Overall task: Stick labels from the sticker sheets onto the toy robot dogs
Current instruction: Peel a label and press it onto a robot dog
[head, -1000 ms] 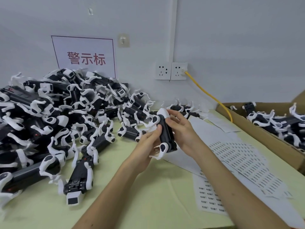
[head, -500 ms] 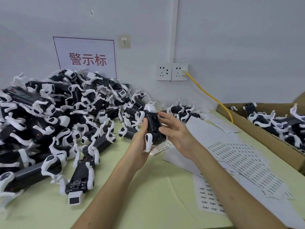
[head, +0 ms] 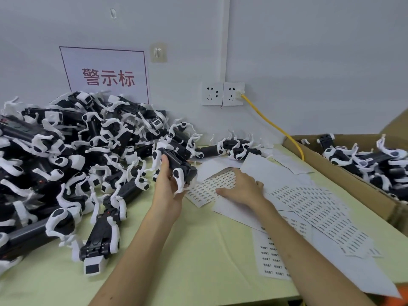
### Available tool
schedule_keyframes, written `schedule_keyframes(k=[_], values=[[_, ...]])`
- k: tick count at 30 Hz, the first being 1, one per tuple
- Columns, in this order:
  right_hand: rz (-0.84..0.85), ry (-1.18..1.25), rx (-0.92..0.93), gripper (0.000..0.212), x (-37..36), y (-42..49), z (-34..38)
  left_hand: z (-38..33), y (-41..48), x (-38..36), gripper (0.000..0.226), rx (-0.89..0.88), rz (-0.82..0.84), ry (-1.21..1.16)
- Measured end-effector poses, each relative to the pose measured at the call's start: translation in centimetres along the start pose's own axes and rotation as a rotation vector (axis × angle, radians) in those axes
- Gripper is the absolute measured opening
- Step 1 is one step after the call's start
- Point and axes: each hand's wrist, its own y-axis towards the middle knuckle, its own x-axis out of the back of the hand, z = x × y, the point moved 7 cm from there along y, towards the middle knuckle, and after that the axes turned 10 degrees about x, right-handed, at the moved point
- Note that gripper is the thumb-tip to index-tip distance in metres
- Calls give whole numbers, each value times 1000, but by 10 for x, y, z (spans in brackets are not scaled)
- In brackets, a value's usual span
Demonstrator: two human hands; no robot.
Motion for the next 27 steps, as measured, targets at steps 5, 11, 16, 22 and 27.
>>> schedule_keyframes(k=[5,11,16,22,27], values=[[100,193,55,74,5,-4,7,2,0,0,54,0,-9,47],[55,160,81,61,9,-2,9,6,4,3,52,-3,-32,72],[104,69,119,74,4,-4,10,5,2,3,44,-16,-62,96],[-85,499,175,83,24,-8,20,3,-5,-7,61,-17,-6,109],[-120,679,347,94,33,-11,34,4,-10,-15,81,10,109,68]])
